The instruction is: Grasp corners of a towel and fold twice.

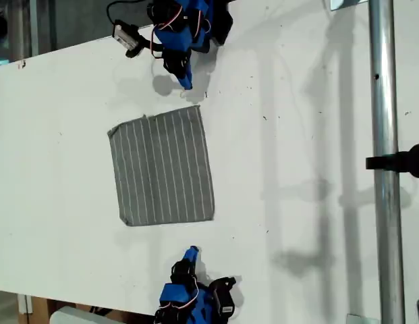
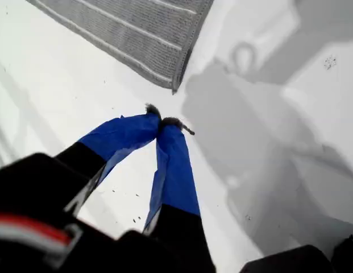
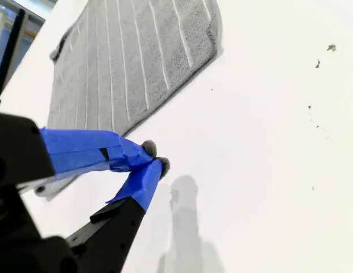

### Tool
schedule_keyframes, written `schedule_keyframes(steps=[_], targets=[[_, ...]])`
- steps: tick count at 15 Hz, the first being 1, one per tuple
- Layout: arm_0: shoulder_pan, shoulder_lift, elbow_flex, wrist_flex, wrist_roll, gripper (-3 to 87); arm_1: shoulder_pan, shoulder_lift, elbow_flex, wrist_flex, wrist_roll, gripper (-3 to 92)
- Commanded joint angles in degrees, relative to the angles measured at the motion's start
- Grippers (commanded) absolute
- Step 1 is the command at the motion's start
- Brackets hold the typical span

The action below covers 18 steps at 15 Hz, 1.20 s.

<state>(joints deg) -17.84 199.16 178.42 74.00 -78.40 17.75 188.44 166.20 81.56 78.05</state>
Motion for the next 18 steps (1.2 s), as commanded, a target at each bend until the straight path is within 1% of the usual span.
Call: schedule_keyframes(steps=[1,2,3,4,6,8,11,13,14,17,18], targets=[[0.7,0.1,0.3,-0.4,-1.8,-1.6,-2.9,0.1,-3.4,-0.1,-0.3,-0.2],[1.2,0.1,-1.6,-0.7,-3.3,-1.7,-3.3,-0.6,-6.2,-0.7,-1.0,-0.2],[1.5,-0.7,-5.3,-0.7,-4.3,-1.7,-3.2,-7.3,-12.3,-1.0,-3.0,-0.2],[1.4,-4.6,-10.6,-0.3,-4.6,-1.7,-2.5,-20.5,-22.1,-1.1,-6.5,-0.2],[0.1,-22.2,-25.2,1.0,-3.0,-1.7,-1.0,-42.5,-42.0,-0.6,-16.5,-0.2],[-0.4,-39.1,-40.6,2.1,-0.7,-1.7,1.2,-55.8,-57.7,4.7,-25.8,-0.2],[-0.4,-65.0,-65.1,4.9,5.1,-1.7,2.5,-69.1,-76.1,11.3,-35.8,-0.2],[-0.4,-78.8,-78.7,5.4,9.1,-1.7,1.4,-74.4,-83.2,12.0,-41.6,-0.2],[-0.3,-84.6,-85.3,6.5,10.3,-1.7,0.9,-76.0,-85.3,12.3,-43.1,-0.2],[-0.2,-94.6,-98.1,8.7,14.6,-1.5,0.3,-76.6,-86.2,12.4,-45.1,-0.2],[-0.2,-96.7,-101.6,11.1,16.8,-0.7,0.0,-76.5,-86.1,12.4,-45.6,-0.2]])
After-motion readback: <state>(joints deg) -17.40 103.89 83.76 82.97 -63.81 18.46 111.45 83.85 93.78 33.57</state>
